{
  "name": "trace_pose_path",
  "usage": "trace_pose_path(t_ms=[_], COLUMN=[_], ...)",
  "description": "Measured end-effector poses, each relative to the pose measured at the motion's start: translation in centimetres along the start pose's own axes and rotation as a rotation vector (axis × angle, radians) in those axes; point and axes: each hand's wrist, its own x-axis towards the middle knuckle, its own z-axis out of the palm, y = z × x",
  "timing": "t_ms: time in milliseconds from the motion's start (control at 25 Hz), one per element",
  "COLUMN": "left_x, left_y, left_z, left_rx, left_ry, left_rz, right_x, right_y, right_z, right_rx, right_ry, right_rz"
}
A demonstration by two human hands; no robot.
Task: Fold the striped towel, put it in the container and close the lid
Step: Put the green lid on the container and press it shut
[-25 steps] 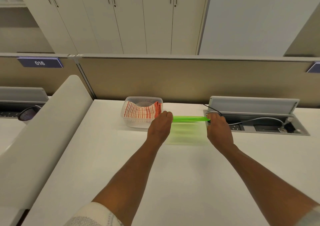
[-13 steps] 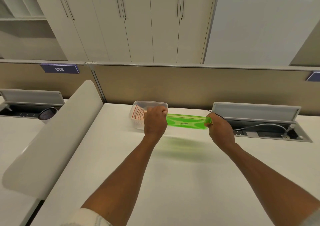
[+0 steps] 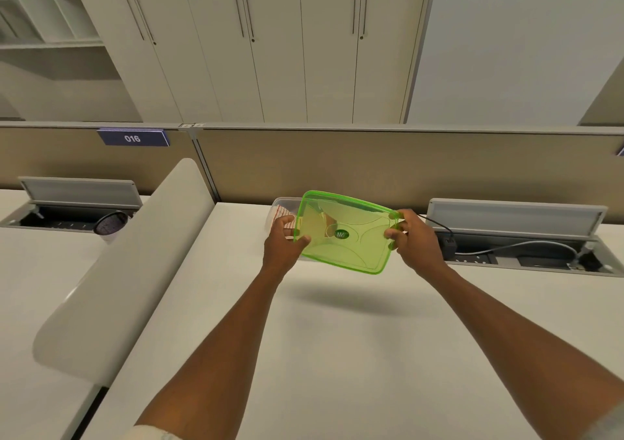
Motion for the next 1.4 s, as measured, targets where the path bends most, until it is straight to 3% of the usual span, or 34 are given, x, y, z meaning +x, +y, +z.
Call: trace_pose_path(t_ms=[320,440,640,1040,1400], left_x=[2.6,4.5,8.5,13.1,14.8], left_y=[-2.1,-3.4,-5.0,-6.5,-7.8], left_z=[-2.7,-3.5,-3.9,-1.4,-0.5], left_rx=[0.152,0.197,0.355,0.653,0.647], left_ry=[-0.015,0.003,0.014,0.070,0.051], left_rz=[0.039,0.005,-0.027,-0.008,-0.014], right_x=[1.8,2.8,4.7,9.0,10.4], right_y=[-2.1,-2.5,-2.4,-1.1,-1.0], right_z=[4.7,6.8,10.4,15.1,16.9], right_rx=[0.226,0.275,0.199,-0.125,-0.218], right_ry=[0.093,0.023,-0.131,-0.114,-0.091], right_rz=[0.102,0.098,0.110,0.104,0.197])
